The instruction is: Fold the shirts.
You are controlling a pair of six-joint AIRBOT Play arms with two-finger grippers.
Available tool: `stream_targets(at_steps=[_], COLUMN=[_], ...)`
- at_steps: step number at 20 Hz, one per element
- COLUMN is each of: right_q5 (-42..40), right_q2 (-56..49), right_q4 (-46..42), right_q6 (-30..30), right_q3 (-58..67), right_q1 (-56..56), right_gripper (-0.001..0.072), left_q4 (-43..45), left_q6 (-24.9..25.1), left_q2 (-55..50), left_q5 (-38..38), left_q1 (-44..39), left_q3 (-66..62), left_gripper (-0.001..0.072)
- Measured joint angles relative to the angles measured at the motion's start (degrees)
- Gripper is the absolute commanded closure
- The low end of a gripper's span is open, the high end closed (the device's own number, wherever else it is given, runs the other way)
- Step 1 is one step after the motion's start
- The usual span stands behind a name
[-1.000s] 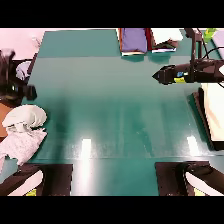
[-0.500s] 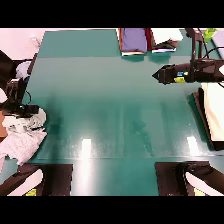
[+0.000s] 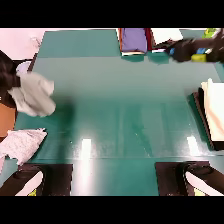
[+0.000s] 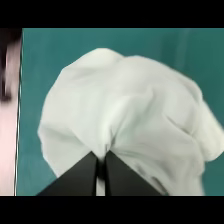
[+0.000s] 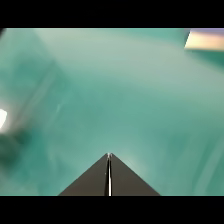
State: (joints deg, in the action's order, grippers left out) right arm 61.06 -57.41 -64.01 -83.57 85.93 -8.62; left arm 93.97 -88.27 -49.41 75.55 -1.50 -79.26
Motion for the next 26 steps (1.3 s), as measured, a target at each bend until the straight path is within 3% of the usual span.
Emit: stream_targets(at_steps=[3,7,14,15,16,17,21,26], right_q5=[0.04,1.11,3.58,4.0,4.31,4.55,6.8,12.48], right_q2=[0.0,0.0,0.0,0.0,0.0,0.0,-0.31,-2.89], right_q4=[-0.02,-0.04,-0.04,-0.04,-0.07,-0.07,-0.31,-0.52], right_q6=[0.0,0.0,0.0,0.0,0.0,-0.02,0.0,0.0], right_q3=[6.49,12.13,14.8,14.91,14.95,14.99,15.06,15.06], right_q1=[2.78,6.8,9.97,10.08,10.16,10.21,10.58,11.28], right_gripper=[0.0695,0.0695,0.0694,0.0695,0.0695,0.0694,0.0694,0.0694], left_q4=[0.0,0.04,-1.36,-1.7,-2.16,-3.1,-4.09,-9.03], left_q6=[-1.55,-4.24,-5.53,-5.55,-5.51,-5.4,-4.76,-4.39], left_q2=[0.79,-2.12,-22.82,-26.14,-29.14,-31.28,-35.3,-36.37], left_q5=[0.57,-1.6,-4.44,-5.07,-5.95,-6.58,-6.99,-4.11], left_q1=[-9.42,-20.92,-39.82,-41.68,-43.04,-43.98,-42.99,-34.84], left_q3=[-10.93,-16.26,-18.01,-18.05,-18.1,-18.16,-18.21,-13.7], left_gripper=[0.0685,0.0684,0.068,0.0632,0.0327,0.0086,0.0086,0.0086])
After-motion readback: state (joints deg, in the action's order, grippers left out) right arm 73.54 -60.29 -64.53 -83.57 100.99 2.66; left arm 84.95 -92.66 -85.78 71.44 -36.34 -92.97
